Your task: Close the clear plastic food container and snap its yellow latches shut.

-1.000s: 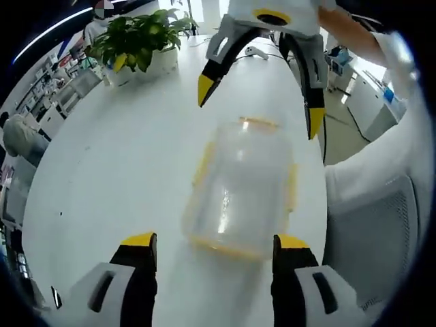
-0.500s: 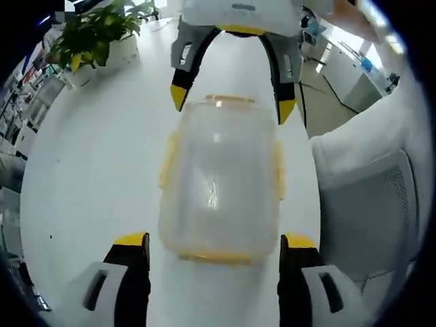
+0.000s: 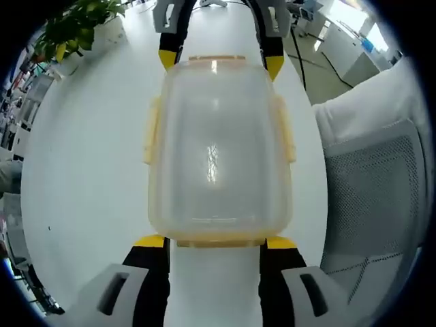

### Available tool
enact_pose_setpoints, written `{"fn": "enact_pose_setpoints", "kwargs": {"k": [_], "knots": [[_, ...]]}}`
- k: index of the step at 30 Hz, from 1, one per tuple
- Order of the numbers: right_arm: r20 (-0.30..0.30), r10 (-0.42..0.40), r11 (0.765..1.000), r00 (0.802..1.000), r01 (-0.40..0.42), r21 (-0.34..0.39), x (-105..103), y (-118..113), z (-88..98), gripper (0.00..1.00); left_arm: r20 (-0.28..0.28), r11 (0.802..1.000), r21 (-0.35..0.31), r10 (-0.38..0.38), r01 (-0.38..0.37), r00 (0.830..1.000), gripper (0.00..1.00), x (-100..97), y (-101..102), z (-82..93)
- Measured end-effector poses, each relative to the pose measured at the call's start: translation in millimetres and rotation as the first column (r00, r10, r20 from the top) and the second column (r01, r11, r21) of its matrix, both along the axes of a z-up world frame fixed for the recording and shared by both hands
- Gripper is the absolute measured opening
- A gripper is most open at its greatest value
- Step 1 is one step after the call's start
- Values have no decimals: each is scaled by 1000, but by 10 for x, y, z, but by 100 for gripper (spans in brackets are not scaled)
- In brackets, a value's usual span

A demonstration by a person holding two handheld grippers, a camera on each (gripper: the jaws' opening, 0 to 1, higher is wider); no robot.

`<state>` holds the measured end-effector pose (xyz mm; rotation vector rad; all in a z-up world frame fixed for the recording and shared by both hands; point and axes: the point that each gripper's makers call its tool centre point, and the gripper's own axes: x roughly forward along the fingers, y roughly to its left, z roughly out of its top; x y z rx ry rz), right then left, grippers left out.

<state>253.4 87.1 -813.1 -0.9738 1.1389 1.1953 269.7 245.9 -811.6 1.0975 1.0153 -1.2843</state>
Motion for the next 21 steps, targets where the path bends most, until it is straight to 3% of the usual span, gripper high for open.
{"fn": "enact_pose_setpoints", "kwargs": {"k": [2, 4, 6, 9, 12, 17, 21], "knots": [[-16, -16, 1000, 1000, 16, 0, -10, 28, 7, 61, 9, 1000, 7, -2, 2, 1000, 43, 1, 68, -12], [11, 21, 999, 1000, -22, 25, 41, 93, -9, 60, 60, 998, 15, -54, 54, 997, 32, 64, 138, 4], [18, 41, 999, 999, -41, 12, 43, 97, -17, 60, 89, 998, -27, -51, 54, 995, 27, 136, 136, 45], [43, 74, 997, 996, -74, -14, 77, 106, -35, 60, 74, 996, -74, 59, -54, 996, 47, 220, 144, 142], [42, 78, 997, 996, -77, -21, 81, 98, -23, 60, 104, 995, -101, -10, 20, 995, 44, 231, 105, 214], [46, 112, 993, 993, -110, -30, 119, 81, -11, 60, 71, 995, -101, 3, 4, 997, 46, 148, 99, 183], [16, 73, 997, 997, -73, 19, 96, 126, 29, 60, 11, 989, -132, 62, -60, 998, 60, 52, 69, 179]]}}
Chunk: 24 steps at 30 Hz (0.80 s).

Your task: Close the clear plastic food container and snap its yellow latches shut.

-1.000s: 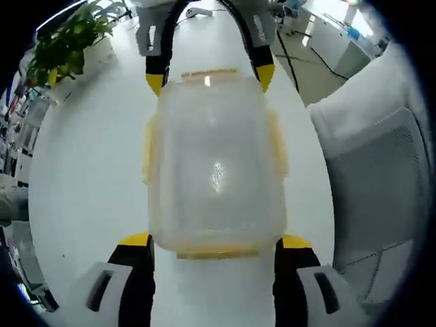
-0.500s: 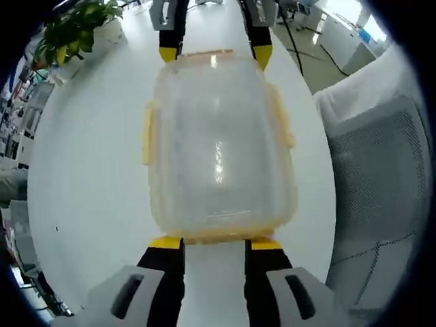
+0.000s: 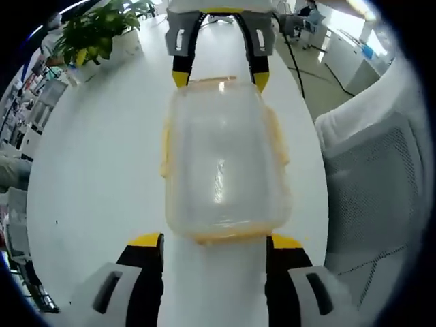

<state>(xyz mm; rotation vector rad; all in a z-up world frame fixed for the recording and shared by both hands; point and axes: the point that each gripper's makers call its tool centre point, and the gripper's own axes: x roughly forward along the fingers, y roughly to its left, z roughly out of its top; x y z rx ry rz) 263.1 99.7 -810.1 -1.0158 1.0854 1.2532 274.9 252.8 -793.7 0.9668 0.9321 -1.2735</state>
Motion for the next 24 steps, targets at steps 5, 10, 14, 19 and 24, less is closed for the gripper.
{"fn": "enact_pose_setpoints", "kwargs": {"k": [5, 10, 14, 19, 24], "knots": [[34, 40, 997, 999, -42, 62, 107, 67, 115, 73, -22, 999, -31, 28, -29, 999, 62, -7, -36, 28], [17, 114, 989, 993, -115, 91, 75, 182, 90, 82, -53, 996, -69, 51, -55, 997, 66, -69, -121, 45], [32, 156, 987, 987, -157, 46, 81, 173, 5, 76, -60, 994, -81, 67, -72, 996, 67, -74, -186, 16], [10, 166, 985, 986, -166, 55, 67, 201, -12, 77, -52, 995, -68, 67, -71, 996, 68, -74, -179, -3], [16, 155, 984, 988, -156, 89, 72, 268, -11, 77, -53, 996, -55, 66, -69, 996, 68, -63, -124, -4]]}}
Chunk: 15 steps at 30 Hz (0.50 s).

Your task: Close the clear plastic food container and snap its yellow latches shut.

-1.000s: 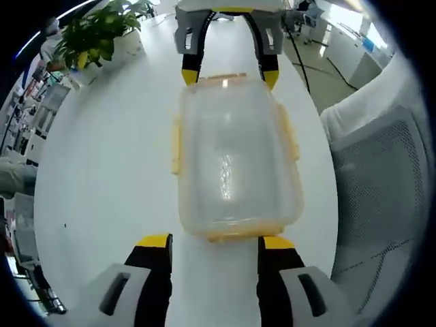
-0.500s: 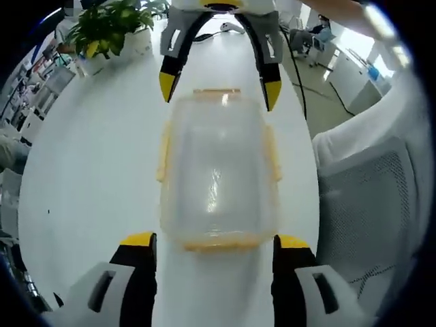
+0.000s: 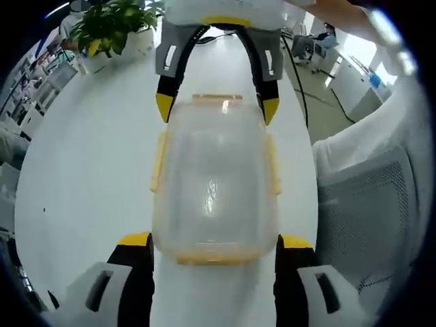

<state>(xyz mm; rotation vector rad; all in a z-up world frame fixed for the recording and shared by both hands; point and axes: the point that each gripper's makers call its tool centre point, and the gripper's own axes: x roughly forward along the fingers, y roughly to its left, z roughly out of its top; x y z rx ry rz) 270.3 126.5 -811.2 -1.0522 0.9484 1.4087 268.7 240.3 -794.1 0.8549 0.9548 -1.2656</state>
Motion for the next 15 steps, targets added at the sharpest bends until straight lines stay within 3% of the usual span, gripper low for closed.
{"fn": "enact_pose_setpoints", "kwargs": {"k": [15], "knots": [[3, -13, 999, 1000, 13, 50, -30, 543, 11, 77, 2, 999, 37, 3, -3, 1000, 68, -25, 537, 2]]}}
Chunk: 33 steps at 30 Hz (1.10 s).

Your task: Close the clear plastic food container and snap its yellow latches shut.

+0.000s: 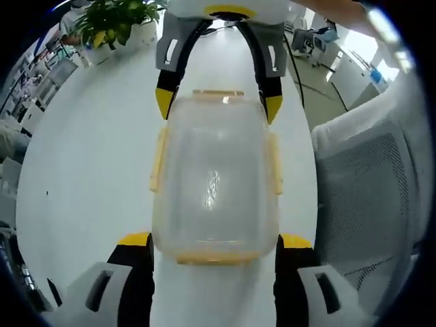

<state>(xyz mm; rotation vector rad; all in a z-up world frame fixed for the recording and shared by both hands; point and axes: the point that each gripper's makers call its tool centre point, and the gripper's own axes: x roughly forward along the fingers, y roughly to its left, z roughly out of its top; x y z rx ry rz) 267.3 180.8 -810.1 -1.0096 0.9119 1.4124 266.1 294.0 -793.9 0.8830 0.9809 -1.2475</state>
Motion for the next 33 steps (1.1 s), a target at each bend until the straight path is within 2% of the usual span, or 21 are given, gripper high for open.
{"fn": "enact_pose_setpoints", "kwargs": {"k": [13, 20, 33], "knots": [[5, -2, 1000, 1000, 2, 8, -101, 665, 0, 77, 3, 1000, -4, 4, -4, 1000, 68, -110, 678, 2], [8, -20, 1000, 1000, 20, 4, -130, 875, 2, 77, 5, 1000, -17, -10, 10, 1000, 68, -129, 858, 5], [11, -36, 999, 999, 36, -5, -116, 1025, -2, 77, 9, 999, -39, -30, 30, 1000, 68, -102, 1015, 8]]}}
